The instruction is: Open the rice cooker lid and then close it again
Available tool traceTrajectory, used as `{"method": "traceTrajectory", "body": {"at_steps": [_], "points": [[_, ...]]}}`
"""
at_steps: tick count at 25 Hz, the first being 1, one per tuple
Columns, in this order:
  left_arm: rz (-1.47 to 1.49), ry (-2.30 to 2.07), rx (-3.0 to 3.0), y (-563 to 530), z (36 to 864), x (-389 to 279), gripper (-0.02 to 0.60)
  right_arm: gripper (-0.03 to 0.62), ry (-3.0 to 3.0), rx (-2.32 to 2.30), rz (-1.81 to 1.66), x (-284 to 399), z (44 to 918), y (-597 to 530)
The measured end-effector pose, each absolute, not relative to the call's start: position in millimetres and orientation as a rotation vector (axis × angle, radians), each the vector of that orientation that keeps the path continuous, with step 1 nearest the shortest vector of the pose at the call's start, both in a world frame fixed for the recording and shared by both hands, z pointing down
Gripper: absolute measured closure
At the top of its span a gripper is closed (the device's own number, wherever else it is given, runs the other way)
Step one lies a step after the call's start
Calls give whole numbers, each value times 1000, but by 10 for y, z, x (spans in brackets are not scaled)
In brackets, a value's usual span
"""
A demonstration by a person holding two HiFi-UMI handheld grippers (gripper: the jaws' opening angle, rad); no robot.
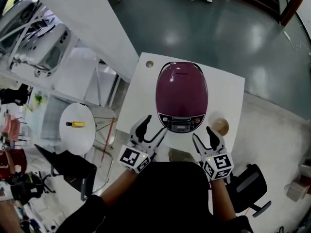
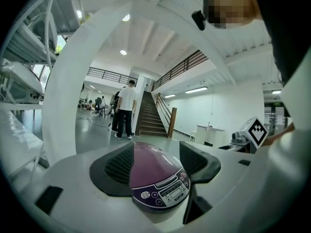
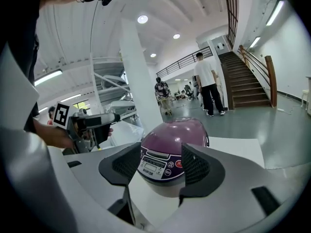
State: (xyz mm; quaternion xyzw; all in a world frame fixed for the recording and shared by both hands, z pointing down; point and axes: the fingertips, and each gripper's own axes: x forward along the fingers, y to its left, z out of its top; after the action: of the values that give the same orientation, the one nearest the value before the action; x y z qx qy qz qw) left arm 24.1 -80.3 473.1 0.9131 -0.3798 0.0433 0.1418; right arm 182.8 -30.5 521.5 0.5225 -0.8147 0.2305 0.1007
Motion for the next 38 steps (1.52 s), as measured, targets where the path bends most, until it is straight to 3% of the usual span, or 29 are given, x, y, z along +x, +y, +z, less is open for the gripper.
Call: {"method": "traceTrajectory", "body": {"at_steps": [8,18,27,38], "points": [[108,-1183,2581,-942,4758,232,311,364,-2409,1524,679,2085,5295,-554],[72,-1073,2596,-1143,4739,299,311,368,-2384,1575,670,1819,5120,-671],[13,-1051,2639,-1329,4651,244,311,561,-2324,1510,635,1595,5222,-803],[-17,-1016,2656,-1476,4645,193,311,592,-2285,1316,681,1264,5540,-921]]}}
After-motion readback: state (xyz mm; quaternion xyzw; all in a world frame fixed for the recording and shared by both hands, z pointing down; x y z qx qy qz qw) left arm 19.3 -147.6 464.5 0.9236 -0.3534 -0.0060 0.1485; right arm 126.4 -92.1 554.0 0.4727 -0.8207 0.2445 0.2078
